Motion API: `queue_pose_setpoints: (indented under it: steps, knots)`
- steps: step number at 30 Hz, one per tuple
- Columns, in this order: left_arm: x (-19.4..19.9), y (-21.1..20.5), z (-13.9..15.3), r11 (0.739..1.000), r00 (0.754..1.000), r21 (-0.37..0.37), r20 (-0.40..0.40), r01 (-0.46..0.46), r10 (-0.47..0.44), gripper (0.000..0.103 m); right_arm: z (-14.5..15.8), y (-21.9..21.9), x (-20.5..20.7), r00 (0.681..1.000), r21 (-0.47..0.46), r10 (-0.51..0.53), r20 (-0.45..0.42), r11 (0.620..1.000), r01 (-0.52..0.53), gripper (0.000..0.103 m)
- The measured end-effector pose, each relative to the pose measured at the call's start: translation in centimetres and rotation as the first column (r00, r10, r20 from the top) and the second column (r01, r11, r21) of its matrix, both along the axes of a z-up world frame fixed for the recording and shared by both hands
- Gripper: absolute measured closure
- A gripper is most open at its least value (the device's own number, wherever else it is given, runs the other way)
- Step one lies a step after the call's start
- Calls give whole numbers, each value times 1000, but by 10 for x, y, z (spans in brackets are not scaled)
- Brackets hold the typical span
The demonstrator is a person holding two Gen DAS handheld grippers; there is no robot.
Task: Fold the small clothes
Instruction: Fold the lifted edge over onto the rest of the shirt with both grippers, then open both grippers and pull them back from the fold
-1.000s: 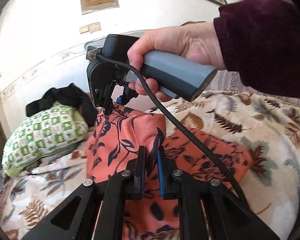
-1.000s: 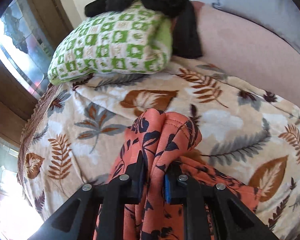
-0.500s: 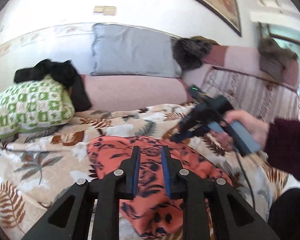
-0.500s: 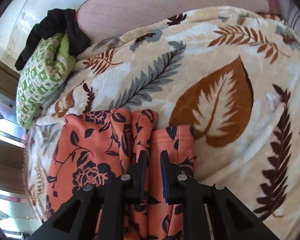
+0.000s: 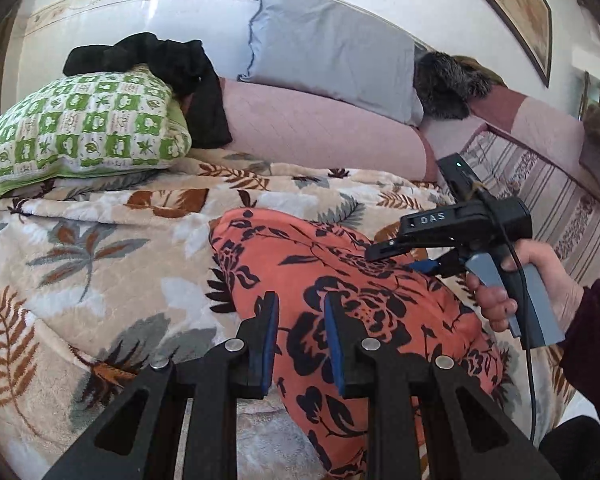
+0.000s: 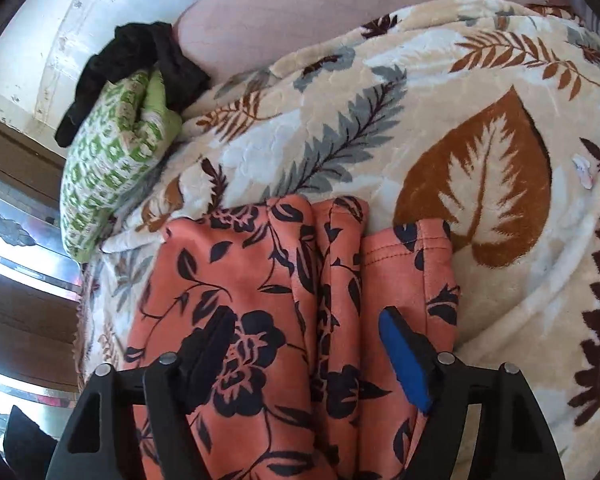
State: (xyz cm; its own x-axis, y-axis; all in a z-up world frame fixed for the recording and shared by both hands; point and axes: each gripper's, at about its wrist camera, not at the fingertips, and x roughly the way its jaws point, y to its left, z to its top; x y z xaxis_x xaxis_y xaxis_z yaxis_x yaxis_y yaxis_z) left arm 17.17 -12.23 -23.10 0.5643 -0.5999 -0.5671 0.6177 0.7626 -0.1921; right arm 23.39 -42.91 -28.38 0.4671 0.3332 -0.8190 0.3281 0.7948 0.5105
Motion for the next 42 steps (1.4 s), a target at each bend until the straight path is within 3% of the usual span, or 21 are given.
queue_pose_setpoints:
  steps: [3, 4, 5, 8, 11, 13, 15, 19, 21, 23, 25, 28, 30, 34, 36, 38, 40, 42]
  knots:
    - [0, -5, -5, 998, 1000, 57, 3, -9, 9, 79, 2, 16, -3, 999, -19, 43, 15, 999, -42, 59]
    - [3, -4, -6, 998, 1000, 58, -6, -18, 18, 79, 9, 22, -6, 998, -53, 54, 22, 997, -53, 76]
    - [5, -2, -6, 998, 1000, 55, -20, -23, 24, 79, 19, 27, -11, 998, -111, 52, 38, 993, -47, 84]
    - [9, 4, -4, 998, 998, 49, -32, -46, 48, 79, 53, 38, -32, 991, -186, 48, 123, 982, -24, 88]
    - [8, 5, -5, 998, 998, 41, -50, -38, 40, 74, 86, 41, -56, 978, -229, 24, 206, 973, 24, 88]
    - [5, 0, -7, 998, 998, 55, -47, -31, 33, 65, 93, 37, -67, 976, -260, -2, 218, 964, 60, 88]
    - [0, -8, -10, 996, 999, 87, -40, -13, 17, 63, 83, 31, -72, 979, -289, -40, 201, 952, 98, 88]
    - [-10, -23, -21, 984, 1000, 176, -14, 17, -15, 54, 21, 13, -79, 989, -241, -129, 72, 960, 143, 88]
    - [-14, -28, -24, 973, 1000, 230, 22, 6, -11, 50, 6, 8, -87, 980, -219, -166, 110, 958, 187, 81]
    - [-16, -29, -25, 966, 999, 257, 49, -9, -3, 45, 7, 2, -94, 971, -157, -205, 123, 962, 223, 71]
    - [-14, -27, -25, 967, 1000, 256, 28, -2, -5, 45, 13, -3, -97, 970, -120, -219, 103, 966, 231, 65]
    - [-14, -26, -25, 964, 1000, 265, 22, 7, -13, 45, 41, 2, -108, 966, -193, -209, 151, 952, 236, 65]
    - [-12, -25, -24, 966, 1000, 258, 13, 11, -15, 45, 57, 12, -116, 964, -183, -163, 210, 962, 203, 63]
    - [-7, -19, -19, 975, 1000, 220, -14, -3, 6, 42, 66, 43, -116, 973, -228, -34, 229, 970, 88, 63]
    - [-6, -17, -20, 977, 1000, 215, -25, -9, 14, 40, 53, 60, -113, 983, -256, 40, 177, 967, 6, 63]
    - [-6, -18, -23, 971, 1000, 240, -26, -8, 14, 38, 23, 77, -112, 991, -239, 131, 20, 963, -122, 63]
    - [-7, -20, -25, 966, 1000, 260, -20, -7, 13, 37, 20, 90, -126, 985, -311, 168, 40, 939, -147, 64]
    - [-7, -20, -24, 965, 1000, 264, -16, -10, 15, 37, 20, 98, -135, 980, -324, 197, -7, 927, -189, 64]
